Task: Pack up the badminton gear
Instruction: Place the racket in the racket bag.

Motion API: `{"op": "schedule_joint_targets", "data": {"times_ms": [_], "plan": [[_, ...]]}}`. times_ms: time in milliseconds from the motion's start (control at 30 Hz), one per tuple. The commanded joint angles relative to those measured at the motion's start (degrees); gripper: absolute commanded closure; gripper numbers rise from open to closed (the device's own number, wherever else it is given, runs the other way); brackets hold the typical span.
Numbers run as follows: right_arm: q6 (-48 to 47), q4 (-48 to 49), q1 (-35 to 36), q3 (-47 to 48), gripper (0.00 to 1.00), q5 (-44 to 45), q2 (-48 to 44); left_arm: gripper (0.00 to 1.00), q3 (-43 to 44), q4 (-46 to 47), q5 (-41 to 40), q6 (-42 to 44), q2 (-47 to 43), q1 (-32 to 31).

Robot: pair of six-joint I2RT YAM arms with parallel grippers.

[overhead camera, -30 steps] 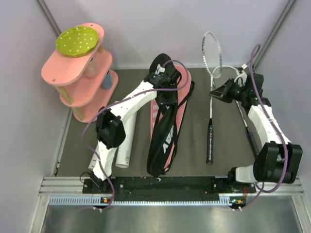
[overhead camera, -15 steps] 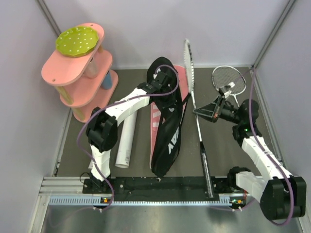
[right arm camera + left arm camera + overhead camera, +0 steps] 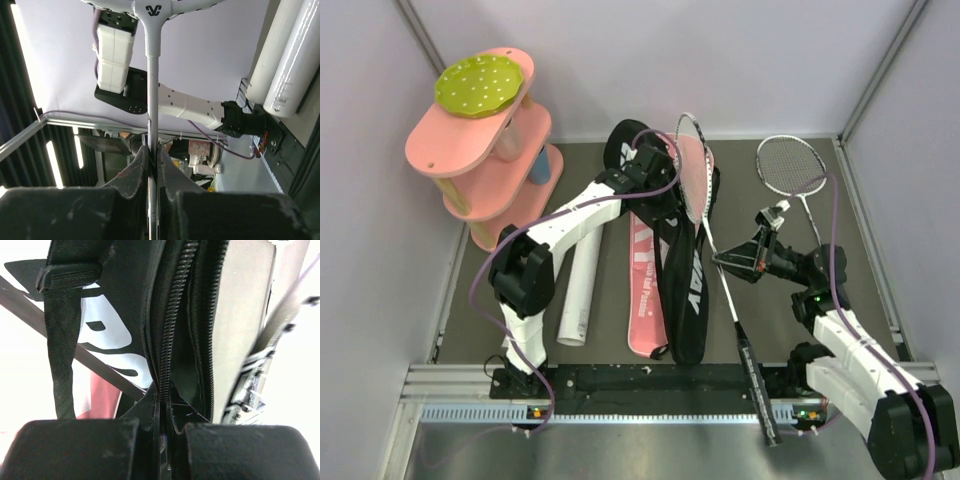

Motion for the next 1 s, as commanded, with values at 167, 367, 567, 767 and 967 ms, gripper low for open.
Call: {"op": "schedule_joint_targets", "data": {"times_ms": [167,367,567,767,967], "plan": [[-6.31,-11.88,1.4,-3.71,1.0,0.32,-7.0,1.0,0.16,3.88,-0.9,-1.46,-4.97,0.16],[-15.68,-25.73,1.48,4.44,1.0,1.28,-9.37,1.0,6.21,-4.16,-5.98,-1.02,-0.93,0.08],[-28.02,-38.88,0.7,9.48,1.0,6.12,-8.77,1.0,21.09,-15.55,-4.88,0.56,13.92,0.08],[-16.43,-19.21,-6.24,4.04,1.0,0.25,-5.16,1.0,7.06,5.32,6.54,1.44,7.99,0.95],[-14.3,-18.29,-6.69,5.87,1.0,-5.21,-4.36,1.0,-10.4,30.28,12.29,-2.17,1.35,3.94]]}}
